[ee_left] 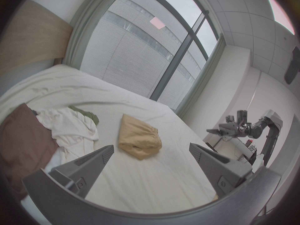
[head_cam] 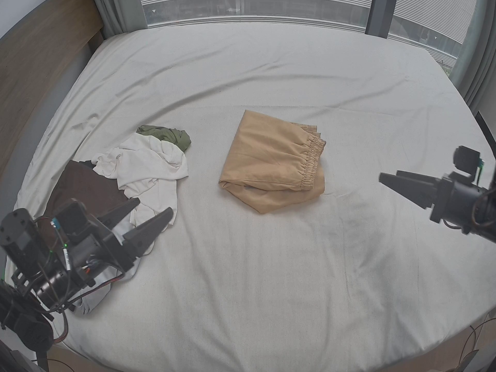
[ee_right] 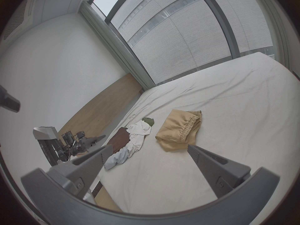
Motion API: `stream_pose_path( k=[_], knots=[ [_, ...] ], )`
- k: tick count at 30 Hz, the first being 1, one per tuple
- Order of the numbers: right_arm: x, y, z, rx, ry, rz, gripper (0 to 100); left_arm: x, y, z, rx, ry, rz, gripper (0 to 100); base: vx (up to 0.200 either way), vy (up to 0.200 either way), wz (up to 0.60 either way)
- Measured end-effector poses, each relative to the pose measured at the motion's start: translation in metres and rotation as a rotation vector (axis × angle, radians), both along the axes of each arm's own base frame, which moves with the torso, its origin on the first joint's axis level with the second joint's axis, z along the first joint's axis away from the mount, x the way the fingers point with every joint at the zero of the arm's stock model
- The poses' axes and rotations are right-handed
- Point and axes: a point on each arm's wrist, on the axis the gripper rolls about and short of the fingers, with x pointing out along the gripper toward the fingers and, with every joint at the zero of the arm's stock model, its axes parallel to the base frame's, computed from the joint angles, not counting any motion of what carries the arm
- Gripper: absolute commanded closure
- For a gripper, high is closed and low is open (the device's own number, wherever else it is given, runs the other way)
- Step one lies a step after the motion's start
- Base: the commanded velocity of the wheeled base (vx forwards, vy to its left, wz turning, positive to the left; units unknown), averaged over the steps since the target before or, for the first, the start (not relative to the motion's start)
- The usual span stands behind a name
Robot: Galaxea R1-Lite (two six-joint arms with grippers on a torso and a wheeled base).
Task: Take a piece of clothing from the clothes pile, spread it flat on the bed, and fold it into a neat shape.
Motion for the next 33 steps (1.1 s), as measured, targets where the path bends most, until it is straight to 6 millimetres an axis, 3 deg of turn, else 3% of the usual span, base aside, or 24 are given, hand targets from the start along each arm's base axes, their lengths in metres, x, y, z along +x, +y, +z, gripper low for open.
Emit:
stream_pose_path(
  k=[9, 16, 24, 28, 33],
  knots=[
    [-0.091, -0.035, 0.0, 0.014, -0.083, -0.049, 0, -0.041, 0.042, 0.013, 0.001, -0.068, 0.192, 0, 0.0, 0.0, 0.0],
    [-0.145, -0.052, -0.017, 0.012, -0.15, -0.118, 0, -0.086, 0.062, 0.003, 0.041, 0.048, 0.317, 0, 0.0, 0.0, 0.0],
    [-0.18, -0.059, -0.048, -0.002, -0.214, -0.202, 0, -0.141, 0.067, -0.016, 0.066, 0.141, 0.358, 0, 0.0, 0.0, 0.0],
    [-0.188, -0.061, -0.073, -0.042, -0.228, -0.276, 0, -0.17, 0.067, -0.03, 0.097, 0.114, 0.381, 0, 0.0, 0.0, 0.0],
    [-0.189, -0.064, -0.1, -0.107, -0.186, -0.444, 0, -0.193, 0.068, -0.05, 0.159, 0.075, 0.438, 0, 0.0, 0.0, 0.0]
  ],
)
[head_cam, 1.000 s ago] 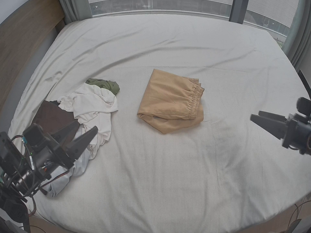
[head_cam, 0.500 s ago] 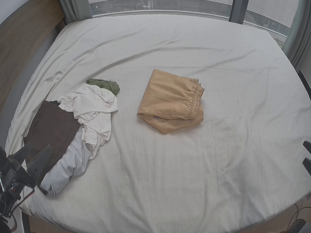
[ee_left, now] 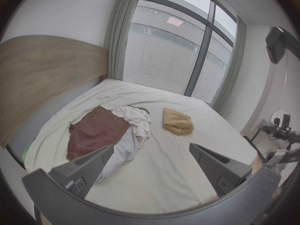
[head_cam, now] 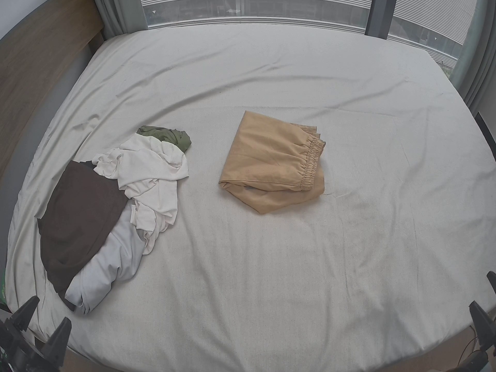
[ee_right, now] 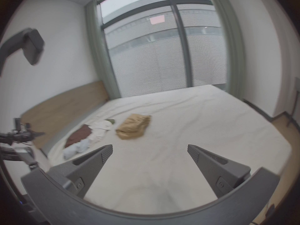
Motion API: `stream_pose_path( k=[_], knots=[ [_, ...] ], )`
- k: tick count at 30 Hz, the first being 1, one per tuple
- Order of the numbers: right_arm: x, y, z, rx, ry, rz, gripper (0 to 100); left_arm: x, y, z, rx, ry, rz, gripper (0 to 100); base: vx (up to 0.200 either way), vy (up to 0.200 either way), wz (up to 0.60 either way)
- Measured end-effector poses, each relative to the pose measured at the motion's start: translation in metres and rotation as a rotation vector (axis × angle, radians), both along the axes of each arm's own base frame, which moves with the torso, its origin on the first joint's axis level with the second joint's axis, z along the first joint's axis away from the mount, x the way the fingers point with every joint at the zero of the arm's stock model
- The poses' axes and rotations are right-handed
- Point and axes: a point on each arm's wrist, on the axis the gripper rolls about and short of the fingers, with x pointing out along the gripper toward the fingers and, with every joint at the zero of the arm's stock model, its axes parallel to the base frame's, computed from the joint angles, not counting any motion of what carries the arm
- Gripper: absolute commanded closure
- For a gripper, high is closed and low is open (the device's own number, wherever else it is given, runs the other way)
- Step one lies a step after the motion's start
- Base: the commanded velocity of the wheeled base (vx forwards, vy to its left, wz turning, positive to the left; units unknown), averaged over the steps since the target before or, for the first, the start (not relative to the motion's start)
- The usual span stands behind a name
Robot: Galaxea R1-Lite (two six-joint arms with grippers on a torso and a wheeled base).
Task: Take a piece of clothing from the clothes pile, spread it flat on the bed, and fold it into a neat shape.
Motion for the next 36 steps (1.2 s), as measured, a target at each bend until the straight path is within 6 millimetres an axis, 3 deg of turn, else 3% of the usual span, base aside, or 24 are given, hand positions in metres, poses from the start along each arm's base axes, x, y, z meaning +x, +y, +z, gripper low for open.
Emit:
stream_pose_path(
  k=[4, 8, 19, 31, 36],
  knots=[
    [-0.001, -0.004, -0.02, -0.049, 0.037, -0.213, 0, -0.011, 0.003, -0.012, 0.095, -0.027, 0.134, 0, 0.0, 0.0, 0.0],
    [-0.005, -0.005, -0.029, -0.116, 0.022, -0.282, 0, -0.014, 0.004, -0.02, 0.129, -0.002, 0.183, 0, 0.0, 0.0, 0.0],
    [-0.011, -0.006, -0.035, -0.168, -0.008, -0.434, 0, -0.017, 0.004, -0.02, 0.141, -0.041, 0.197, 0, 0.0, 0.0, 0.0],
    [-0.011, -0.001, -0.037, -0.176, -0.023, -0.2, 0, -0.017, 0.004, -0.02, 0.142, -0.043, 0.197, 0, 0.0, 0.0, 0.0],
    [-0.011, -0.001, -0.036, -0.167, -0.029, -0.197, 0, -0.017, 0.005, -0.02, 0.135, -0.042, 0.199, 0, 0.0, 0.0, 0.0]
  ],
)
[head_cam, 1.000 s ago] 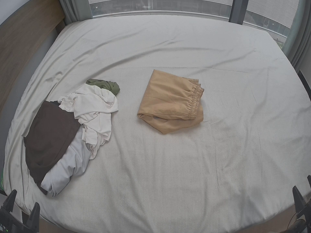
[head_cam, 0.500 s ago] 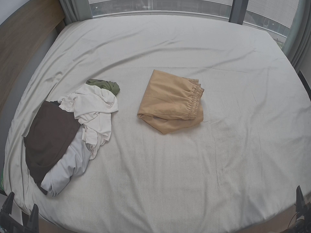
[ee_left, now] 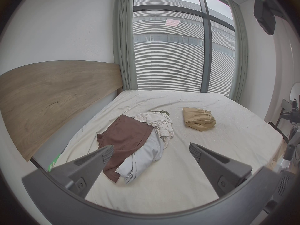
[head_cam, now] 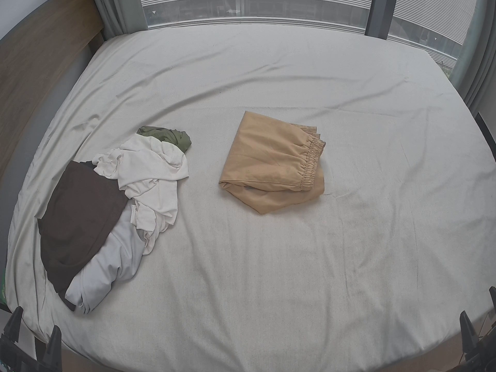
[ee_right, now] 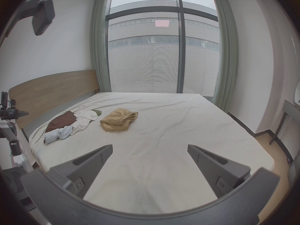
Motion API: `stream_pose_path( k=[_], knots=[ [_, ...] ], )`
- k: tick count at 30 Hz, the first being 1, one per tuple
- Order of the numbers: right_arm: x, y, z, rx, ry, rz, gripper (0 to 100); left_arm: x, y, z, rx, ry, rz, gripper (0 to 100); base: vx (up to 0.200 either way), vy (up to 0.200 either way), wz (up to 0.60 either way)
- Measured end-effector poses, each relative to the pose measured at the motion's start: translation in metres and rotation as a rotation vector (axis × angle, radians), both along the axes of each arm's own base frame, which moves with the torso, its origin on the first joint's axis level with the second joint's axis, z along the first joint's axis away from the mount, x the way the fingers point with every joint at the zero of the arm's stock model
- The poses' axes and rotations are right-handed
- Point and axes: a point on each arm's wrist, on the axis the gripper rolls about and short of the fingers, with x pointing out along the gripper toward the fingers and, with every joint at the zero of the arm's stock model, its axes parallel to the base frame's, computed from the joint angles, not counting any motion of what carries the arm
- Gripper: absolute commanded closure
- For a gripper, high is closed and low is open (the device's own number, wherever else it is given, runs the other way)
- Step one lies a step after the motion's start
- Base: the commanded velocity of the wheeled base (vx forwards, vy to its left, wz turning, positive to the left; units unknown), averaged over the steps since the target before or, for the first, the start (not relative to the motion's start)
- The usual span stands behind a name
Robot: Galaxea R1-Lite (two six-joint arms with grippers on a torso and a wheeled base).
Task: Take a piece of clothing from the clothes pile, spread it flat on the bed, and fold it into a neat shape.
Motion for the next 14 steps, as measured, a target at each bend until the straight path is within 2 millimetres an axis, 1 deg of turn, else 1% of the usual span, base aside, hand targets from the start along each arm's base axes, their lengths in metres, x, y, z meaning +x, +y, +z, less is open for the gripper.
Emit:
stream_pose_path(
  k=[5, 14],
  knots=[
    [0.0001, -0.0019, -0.0018, 0.027, 0.019, -0.084, 0, 0.0, 0.0, 0.0, -0.002, 0.0, -0.001, 0, 0.0, 0.0, 0.0],
    [0.0002, -0.0018, -0.0025, 0.036, 0.027, -0.077, 0, 0.0, -0.0002, 0.0001, 0.012, -0.001, -0.013, 0, 0.0, 0.0, 0.0]
  ],
)
